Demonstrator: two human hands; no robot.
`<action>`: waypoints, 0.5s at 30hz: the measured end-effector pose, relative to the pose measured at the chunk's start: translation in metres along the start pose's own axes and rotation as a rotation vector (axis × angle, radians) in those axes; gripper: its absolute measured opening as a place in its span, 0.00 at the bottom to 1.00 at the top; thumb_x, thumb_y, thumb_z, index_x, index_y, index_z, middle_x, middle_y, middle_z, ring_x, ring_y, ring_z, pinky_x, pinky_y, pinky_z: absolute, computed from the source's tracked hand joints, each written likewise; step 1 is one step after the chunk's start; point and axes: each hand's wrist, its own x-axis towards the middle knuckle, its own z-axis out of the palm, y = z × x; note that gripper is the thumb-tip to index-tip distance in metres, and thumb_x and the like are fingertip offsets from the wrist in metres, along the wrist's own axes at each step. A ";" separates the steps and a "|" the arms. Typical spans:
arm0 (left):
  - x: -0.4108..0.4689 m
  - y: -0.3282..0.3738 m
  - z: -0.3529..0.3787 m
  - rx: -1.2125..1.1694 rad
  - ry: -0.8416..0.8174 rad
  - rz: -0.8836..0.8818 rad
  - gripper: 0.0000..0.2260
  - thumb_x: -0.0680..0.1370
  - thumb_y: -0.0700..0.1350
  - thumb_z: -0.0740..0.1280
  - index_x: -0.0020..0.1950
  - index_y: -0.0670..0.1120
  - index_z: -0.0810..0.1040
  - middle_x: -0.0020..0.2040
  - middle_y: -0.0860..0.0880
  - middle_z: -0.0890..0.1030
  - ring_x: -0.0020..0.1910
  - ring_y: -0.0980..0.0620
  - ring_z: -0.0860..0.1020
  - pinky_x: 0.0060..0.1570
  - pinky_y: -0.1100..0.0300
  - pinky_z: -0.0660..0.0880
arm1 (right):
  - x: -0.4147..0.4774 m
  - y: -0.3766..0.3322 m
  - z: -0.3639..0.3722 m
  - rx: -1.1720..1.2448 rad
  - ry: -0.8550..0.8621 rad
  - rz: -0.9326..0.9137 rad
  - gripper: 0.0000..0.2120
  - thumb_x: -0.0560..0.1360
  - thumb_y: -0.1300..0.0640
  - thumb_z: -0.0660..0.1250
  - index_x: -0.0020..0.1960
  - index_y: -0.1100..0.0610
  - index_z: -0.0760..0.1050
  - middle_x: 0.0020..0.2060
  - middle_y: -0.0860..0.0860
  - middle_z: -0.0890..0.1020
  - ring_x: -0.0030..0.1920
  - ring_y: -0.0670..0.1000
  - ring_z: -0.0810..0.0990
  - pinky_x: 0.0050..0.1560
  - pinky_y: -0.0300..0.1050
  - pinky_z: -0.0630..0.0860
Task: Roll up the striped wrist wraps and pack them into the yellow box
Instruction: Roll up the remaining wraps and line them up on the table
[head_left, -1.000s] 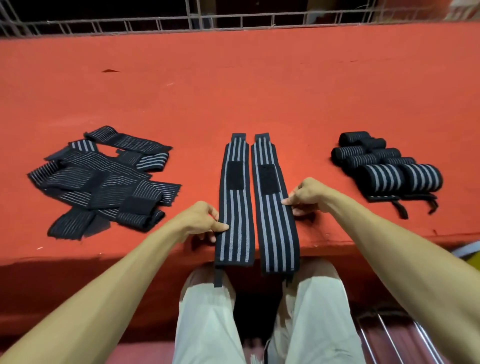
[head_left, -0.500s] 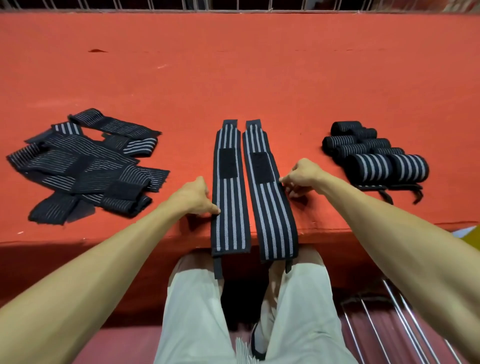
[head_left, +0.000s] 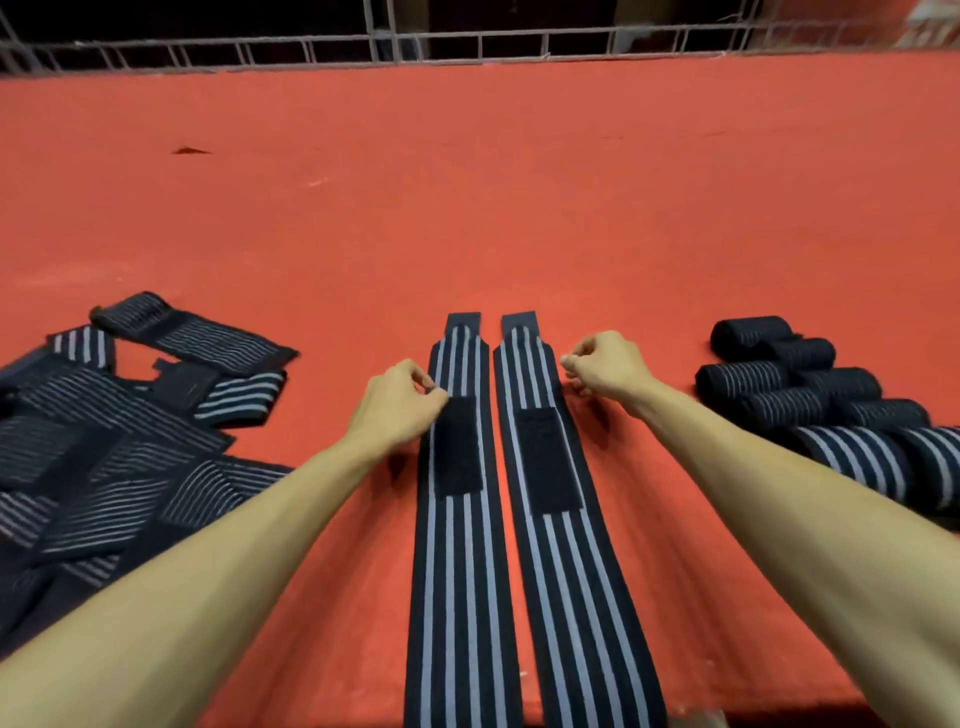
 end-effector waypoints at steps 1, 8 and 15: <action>0.013 -0.002 0.006 0.004 0.047 -0.012 0.05 0.74 0.48 0.65 0.47 0.50 0.76 0.48 0.50 0.80 0.49 0.47 0.78 0.52 0.53 0.75 | 0.015 0.000 0.007 0.009 0.021 -0.006 0.07 0.74 0.58 0.67 0.39 0.58 0.81 0.38 0.58 0.85 0.38 0.56 0.83 0.47 0.51 0.80; 0.048 -0.015 0.055 -0.267 0.268 -0.022 0.04 0.76 0.44 0.63 0.44 0.52 0.76 0.46 0.53 0.76 0.53 0.48 0.74 0.60 0.48 0.69 | 0.066 0.004 0.051 -0.048 0.159 -0.043 0.18 0.76 0.47 0.68 0.61 0.57 0.80 0.56 0.53 0.83 0.60 0.55 0.79 0.55 0.44 0.71; 0.048 -0.015 0.057 -0.301 0.314 0.018 0.01 0.76 0.46 0.65 0.46 0.52 0.76 0.47 0.52 0.72 0.53 0.48 0.73 0.61 0.52 0.69 | 0.069 0.001 0.058 -0.062 0.196 -0.015 0.11 0.75 0.46 0.70 0.50 0.52 0.77 0.50 0.51 0.82 0.55 0.55 0.78 0.46 0.45 0.69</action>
